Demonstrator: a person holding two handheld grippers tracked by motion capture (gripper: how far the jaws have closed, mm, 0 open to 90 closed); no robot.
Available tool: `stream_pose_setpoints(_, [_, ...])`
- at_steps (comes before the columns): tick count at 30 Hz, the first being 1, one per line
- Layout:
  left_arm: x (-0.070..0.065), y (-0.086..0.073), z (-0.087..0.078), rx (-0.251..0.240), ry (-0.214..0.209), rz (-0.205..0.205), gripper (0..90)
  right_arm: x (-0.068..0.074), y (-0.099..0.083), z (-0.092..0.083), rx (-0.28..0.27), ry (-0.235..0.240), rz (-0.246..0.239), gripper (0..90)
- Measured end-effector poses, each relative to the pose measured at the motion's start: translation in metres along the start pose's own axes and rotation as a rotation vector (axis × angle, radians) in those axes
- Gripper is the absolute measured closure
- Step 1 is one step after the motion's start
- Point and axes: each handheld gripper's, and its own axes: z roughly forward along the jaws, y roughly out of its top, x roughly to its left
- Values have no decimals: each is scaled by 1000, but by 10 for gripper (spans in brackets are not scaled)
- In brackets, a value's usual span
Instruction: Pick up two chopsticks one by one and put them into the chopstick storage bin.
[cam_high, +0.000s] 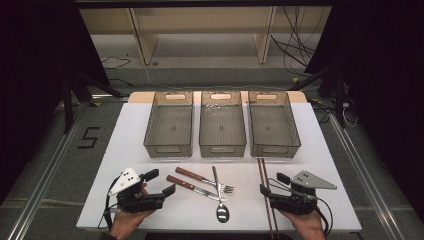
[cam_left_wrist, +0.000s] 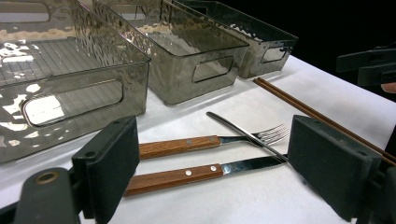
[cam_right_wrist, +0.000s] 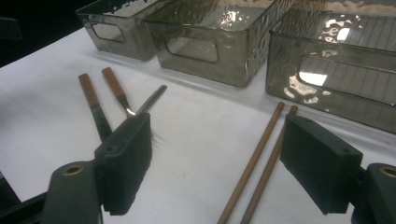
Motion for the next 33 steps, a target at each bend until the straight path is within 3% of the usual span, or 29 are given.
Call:
stream_pose_setpoints(11, [0,0,0,0,-1,-3,162,1,4,1,36,-11,-15,272])
stream_pose_setpoints(20, [0,0,0,-2,1,1,162,-7,20,0,182,-57,10,290])
stream_pose_setpoints(25, [0,0,0,-2,2,0,162,-11,28,4,292,-93,12,307])
stream_pose_setpoints(26, [0,0,0,-2,2,0,162,-11,28,4,292,-93,12,307])
stream_pose_setpoints(27, [0,1,1,-5,1,-1,162,-13,32,7,349,-109,5,326])
stream_pose_setpoints(33, [0,1,2,-5,-3,1,162,-14,40,21,506,-144,-6,377])
